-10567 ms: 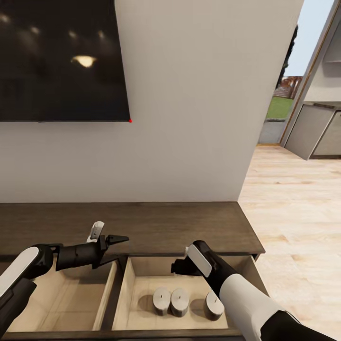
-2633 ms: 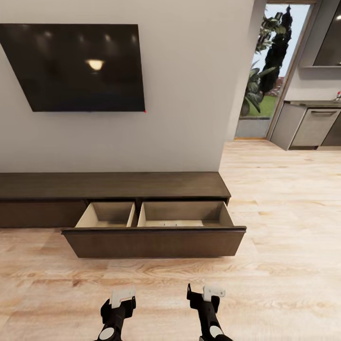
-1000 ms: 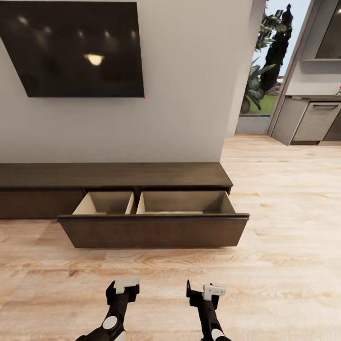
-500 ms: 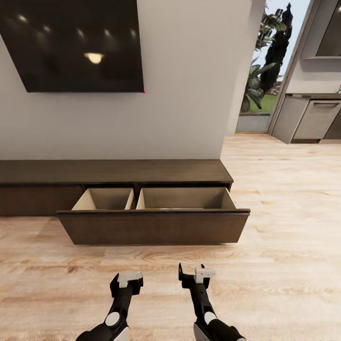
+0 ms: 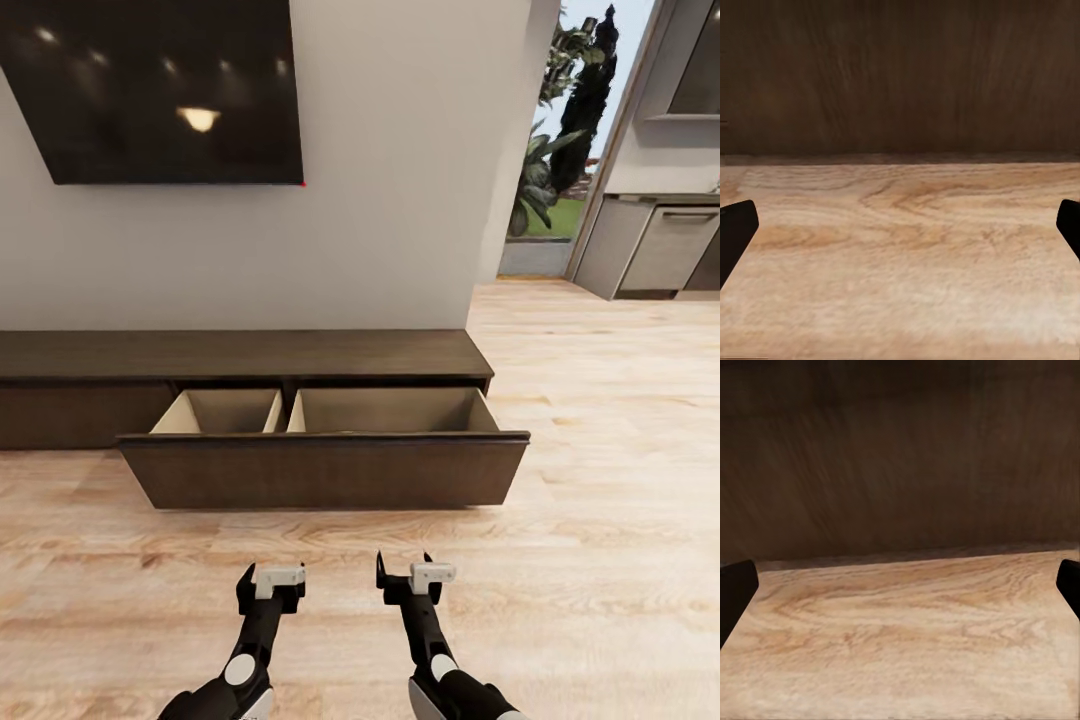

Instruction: Place each of the two pumpkins and all three candles from the living room inside a cabinet in the living room (use any cabinet), then make sure every cabinet is closed, and position the cauldron so it is next to a table in the living room.

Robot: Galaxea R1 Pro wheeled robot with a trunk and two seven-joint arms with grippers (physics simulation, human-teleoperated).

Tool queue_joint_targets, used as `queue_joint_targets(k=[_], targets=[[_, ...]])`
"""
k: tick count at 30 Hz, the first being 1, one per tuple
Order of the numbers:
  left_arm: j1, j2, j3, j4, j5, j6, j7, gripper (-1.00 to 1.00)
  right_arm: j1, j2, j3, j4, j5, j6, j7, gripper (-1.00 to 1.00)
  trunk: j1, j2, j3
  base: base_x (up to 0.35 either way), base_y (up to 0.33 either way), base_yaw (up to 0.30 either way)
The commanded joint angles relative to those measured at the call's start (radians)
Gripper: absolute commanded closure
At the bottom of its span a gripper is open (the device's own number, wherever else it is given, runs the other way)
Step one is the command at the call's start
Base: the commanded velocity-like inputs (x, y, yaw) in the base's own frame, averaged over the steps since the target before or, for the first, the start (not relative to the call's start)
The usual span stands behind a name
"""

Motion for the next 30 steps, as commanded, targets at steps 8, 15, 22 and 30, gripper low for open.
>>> queue_joint_targets(k=[8, 15, 22, 30], targets=[[-0.002, 0.001, 0.035, -0.004, 0.006, -0.004, 0.003, -1.00, -0.001, 0.001, 0.008, 0.005, -0.008, 0.003, -0.008, -1.00, 0.010, -0.016, -0.030, 0.000, 0.000, 0.000], [-0.001, 0.010, 0.044, -0.052, 0.007, -0.002, 0.005, -1.00, -0.001, 0.000, 0.008, 0.006, -0.010, 0.004, -0.008, -1.00, 0.012, -0.017, -0.046, 0.000, 0.000, 0.000], [-0.001, 0.011, 0.062, -0.057, 0.013, -0.001, 0.019, -1.00, -0.001, -0.001, 0.007, 0.007, -0.013, 0.004, -0.008, -1.00, 0.012, -0.017, -0.046, 0.021, 0.000, 0.000], [-0.001, 0.010, 0.066, -0.045, 0.015, 0.004, 0.009, -1.00, -0.001, -0.001, 0.007, 0.007, -0.012, 0.004, -0.008, -1.00, 0.012, -0.017, -0.046, 0.149, 0.000, 0.000]])
